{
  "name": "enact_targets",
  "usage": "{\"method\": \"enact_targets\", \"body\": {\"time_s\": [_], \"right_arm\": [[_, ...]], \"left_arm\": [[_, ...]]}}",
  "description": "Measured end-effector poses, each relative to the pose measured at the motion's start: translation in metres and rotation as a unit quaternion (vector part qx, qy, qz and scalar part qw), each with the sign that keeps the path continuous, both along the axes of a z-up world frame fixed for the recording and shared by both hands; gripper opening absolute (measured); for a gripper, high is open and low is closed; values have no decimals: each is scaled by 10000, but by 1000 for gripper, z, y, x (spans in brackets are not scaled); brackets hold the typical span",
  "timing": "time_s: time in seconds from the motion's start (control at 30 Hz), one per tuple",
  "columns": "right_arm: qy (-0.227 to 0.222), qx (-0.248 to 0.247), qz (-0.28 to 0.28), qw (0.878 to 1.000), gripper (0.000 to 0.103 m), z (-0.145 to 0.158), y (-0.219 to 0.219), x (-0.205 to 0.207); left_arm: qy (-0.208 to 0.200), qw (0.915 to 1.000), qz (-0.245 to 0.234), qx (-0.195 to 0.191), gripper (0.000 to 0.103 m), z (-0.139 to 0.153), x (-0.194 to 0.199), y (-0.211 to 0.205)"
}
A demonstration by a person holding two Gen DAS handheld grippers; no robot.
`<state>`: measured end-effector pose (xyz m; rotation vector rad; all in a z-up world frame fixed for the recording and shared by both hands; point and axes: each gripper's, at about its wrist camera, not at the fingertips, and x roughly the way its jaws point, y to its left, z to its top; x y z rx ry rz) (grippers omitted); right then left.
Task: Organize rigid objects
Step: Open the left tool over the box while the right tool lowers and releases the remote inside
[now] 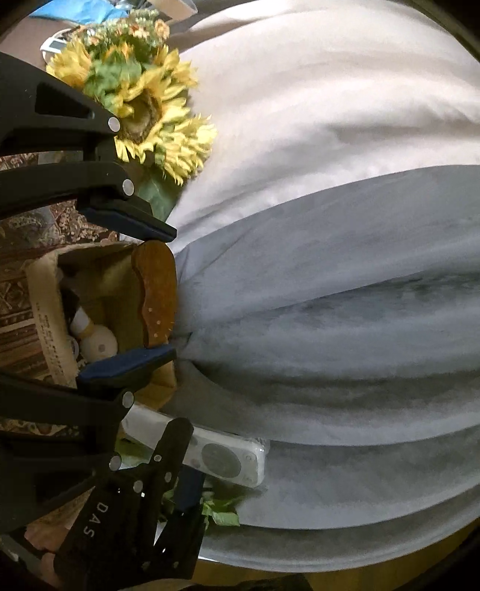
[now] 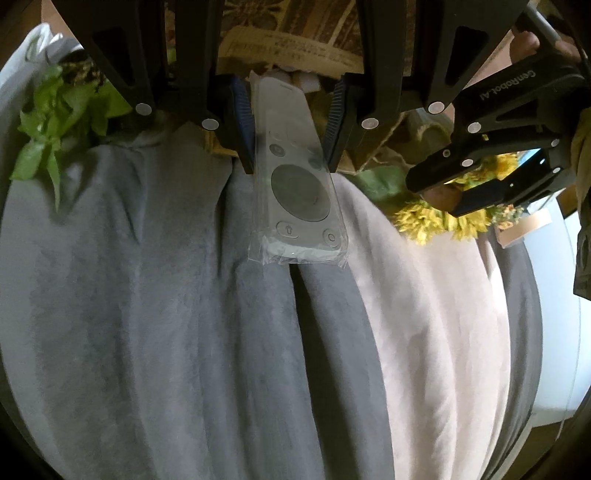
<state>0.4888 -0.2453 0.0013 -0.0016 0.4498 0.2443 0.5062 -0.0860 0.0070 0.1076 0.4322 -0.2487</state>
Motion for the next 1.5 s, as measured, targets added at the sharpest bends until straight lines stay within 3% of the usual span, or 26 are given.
{"method": "enact_targets", "body": {"time_s": [0.37, 0.63, 0.67, 0.73, 0.83, 1.03, 1.33, 1.5], "right_arm": [[437, -518, 132, 9976, 37, -36, 3, 49], [944, -529, 243, 9938, 37, -71, 6, 77], [1017, -529, 277, 9930, 37, -75, 7, 80], [1167, -549, 372, 9910, 37, -83, 8, 84], [1302, -503, 415, 9893, 42, -90, 7, 86], [1134, -378, 220, 9926, 51, -82, 6, 72], [704, -164, -481, 9962, 73, -48, 4, 16], [497, -166, -797, 9954, 82, -28, 3, -24]], "left_arm": [[574, 9979, -17, 295, 56, -46, 48, -14], [1106, 9927, 85, 482, 57, -78, 77, -14], [1170, 9917, 111, 530, 59, -81, 78, -15], [1230, 9906, 145, 577, 73, -84, 80, -14], [1131, 9915, 239, 590, 77, -83, 74, -13], [895, 9931, 553, 515, 87, -69, 52, 1], [371, 9939, 949, 422, 101, -34, -7, 18], [26, 9925, 1164, 372, 103, -12, -52, 30]]}}
